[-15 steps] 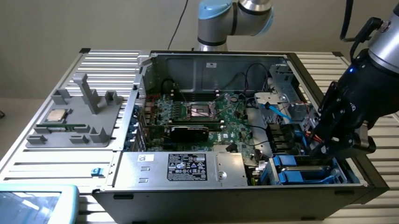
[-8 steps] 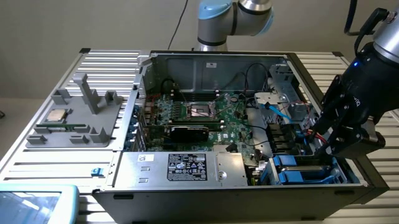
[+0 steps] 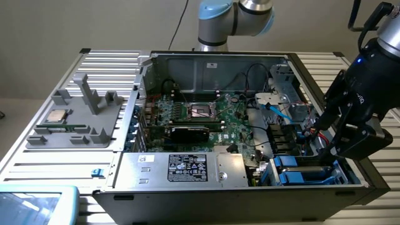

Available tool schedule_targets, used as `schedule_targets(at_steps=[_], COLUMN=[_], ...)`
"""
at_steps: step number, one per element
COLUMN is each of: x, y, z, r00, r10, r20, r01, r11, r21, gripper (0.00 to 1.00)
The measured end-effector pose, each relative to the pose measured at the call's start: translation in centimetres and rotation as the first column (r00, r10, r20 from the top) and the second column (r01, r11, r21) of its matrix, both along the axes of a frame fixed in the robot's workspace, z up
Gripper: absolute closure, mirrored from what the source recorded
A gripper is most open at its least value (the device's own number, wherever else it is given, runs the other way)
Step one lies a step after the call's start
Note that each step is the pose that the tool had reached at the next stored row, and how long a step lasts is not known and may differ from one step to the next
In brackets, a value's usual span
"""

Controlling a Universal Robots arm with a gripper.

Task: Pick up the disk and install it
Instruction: 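Insert the first disk wire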

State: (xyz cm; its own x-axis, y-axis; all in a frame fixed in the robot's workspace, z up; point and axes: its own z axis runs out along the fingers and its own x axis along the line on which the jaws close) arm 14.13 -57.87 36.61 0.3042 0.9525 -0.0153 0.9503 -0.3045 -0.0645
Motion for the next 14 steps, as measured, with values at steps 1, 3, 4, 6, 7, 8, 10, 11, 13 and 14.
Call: schedule_targets(at_steps=[1,3,4,6,7,8,10,11,13,14], x=[0.0,0.0,0.0,0.0,0.0,0.0,0.0,0.0,0.0,0.0], y=[0.0,0.0,0.0,0.0,0.0,0.0,0.0,0.0,0.0,0.0], z=[0.21,0.62,0.83,1.23,1.42,1.59,1.66,1.66,1.67,1.68], r00=[1.0,1.0,0.9999,0.9999,0.9999,0.9998,0.9997,0.9997,0.9997,0.9997], r10=[0.0,0.0,0.0,0.0,0.0,0.0,0.001,0.001,0.001,0.001], r20=[0.0032,0.0091,0.0113,0.0148,0.0171,0.0204,0.0246,0.0257,0.0261,0.0261], r01=[0.0,0.0,0.0,0.0,0.0,0.0,-0.001,-0.001,-0.001,-0.001], r11=[1.0,1.0,1.0,1.0,1.0,1.0,1.0,1.0,1.0,1.0], r21=[0.0,0.0004,0.0007,0.0018,0.0026,0.0033,0.0036,0.0038,0.0037,0.0035], gripper=[0.28,0.28,0.28,0.28,0.28,0.28,0.28,0.28,0.28,0.28])
